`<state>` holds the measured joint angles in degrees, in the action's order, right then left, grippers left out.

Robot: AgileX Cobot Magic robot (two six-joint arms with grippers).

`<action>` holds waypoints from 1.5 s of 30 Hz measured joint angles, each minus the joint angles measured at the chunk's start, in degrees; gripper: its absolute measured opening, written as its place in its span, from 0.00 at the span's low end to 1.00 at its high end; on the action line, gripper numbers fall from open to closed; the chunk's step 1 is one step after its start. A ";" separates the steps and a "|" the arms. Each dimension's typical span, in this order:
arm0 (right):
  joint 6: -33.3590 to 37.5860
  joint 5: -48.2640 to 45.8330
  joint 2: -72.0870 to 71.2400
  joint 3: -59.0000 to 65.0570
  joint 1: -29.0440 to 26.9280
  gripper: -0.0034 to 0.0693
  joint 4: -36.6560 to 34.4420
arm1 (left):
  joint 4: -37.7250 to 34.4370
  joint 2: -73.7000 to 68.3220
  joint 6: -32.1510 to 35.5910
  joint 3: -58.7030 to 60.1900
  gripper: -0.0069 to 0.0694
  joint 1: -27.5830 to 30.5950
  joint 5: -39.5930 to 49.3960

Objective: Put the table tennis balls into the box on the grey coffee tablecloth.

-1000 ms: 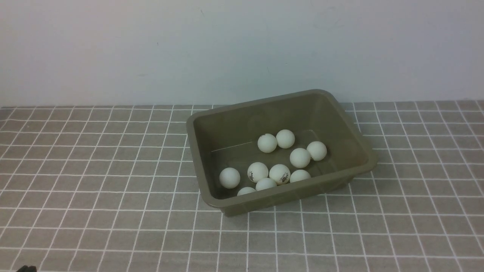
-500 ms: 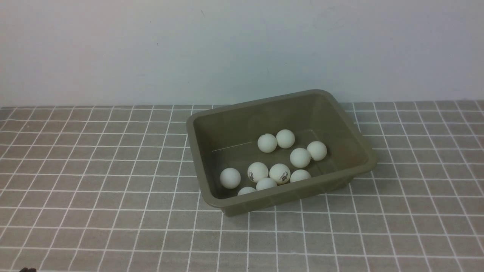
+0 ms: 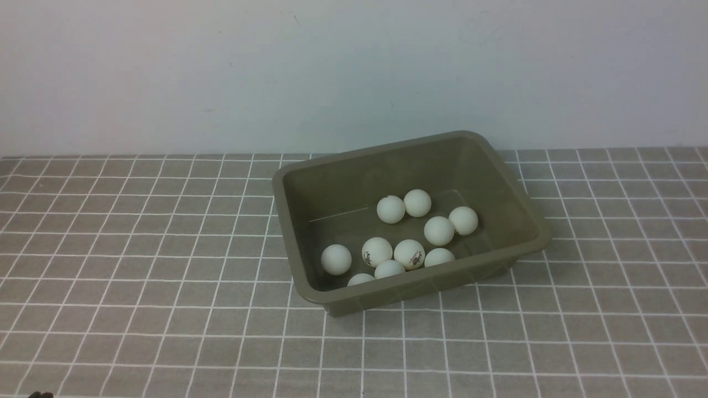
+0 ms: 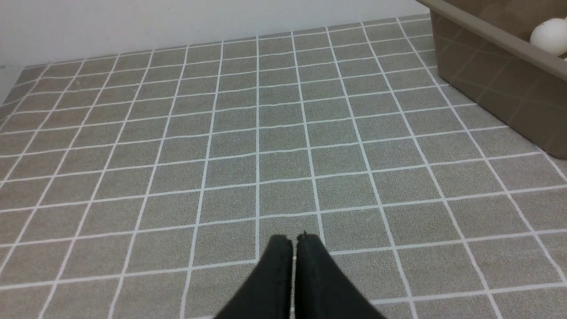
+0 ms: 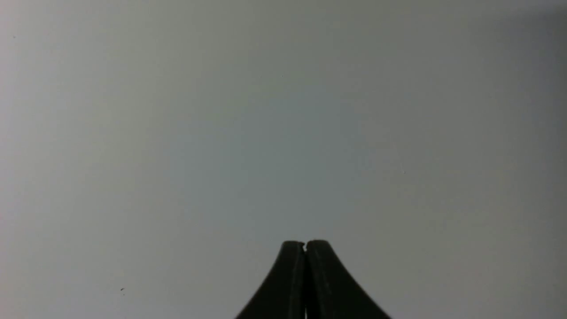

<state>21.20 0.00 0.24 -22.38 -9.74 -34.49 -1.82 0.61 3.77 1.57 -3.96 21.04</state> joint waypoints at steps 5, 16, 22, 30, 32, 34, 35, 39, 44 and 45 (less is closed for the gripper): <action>0.28 -2.48 0.00 4.14 0.00 0.03 7.99 | 0.00 0.00 0.00 0.00 0.09 0.00 0.05; -16.46 -20.90 -0.93 22.43 8.66 0.03 32.06 | 0.00 0.00 0.22 0.00 0.09 0.00 0.05; -16.93 -21.54 -0.93 23.60 9.65 0.03 32.63 | 0.00 0.00 0.26 0.00 0.09 0.00 0.13; -16.93 -21.54 -0.93 23.60 9.65 0.03 32.63 | 0.00 0.00 0.26 0.00 0.09 0.00 0.18; -16.93 -21.54 -0.93 23.60 9.65 0.03 32.63 | 0.00 0.00 0.26 0.00 0.09 0.00 0.18; -16.93 -21.54 -0.93 23.60 9.65 0.03 32.63 | 0.00 0.00 0.26 0.00 0.09 0.00 0.18; -16.93 -21.54 -0.93 23.60 9.65 0.03 32.63 | 0.00 0.00 0.26 0.00 0.09 0.00 0.18; -16.93 -21.54 -0.93 23.60 9.65 0.03 32.63 | 0.00 0.00 0.26 0.00 0.09 0.00 0.18; -16.93 -21.54 -0.93 23.60 9.65 0.03 32.63 | 0.00 0.00 0.26 0.00 0.09 0.00 0.18; -16.93 -21.54 -0.93 23.60 9.65 0.03 32.63 | 0.00 0.00 0.26 0.00 0.09 0.00 0.18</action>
<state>4.27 -21.54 -0.69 1.22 -0.09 -1.85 -1.82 0.61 4.03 1.57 -3.96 21.22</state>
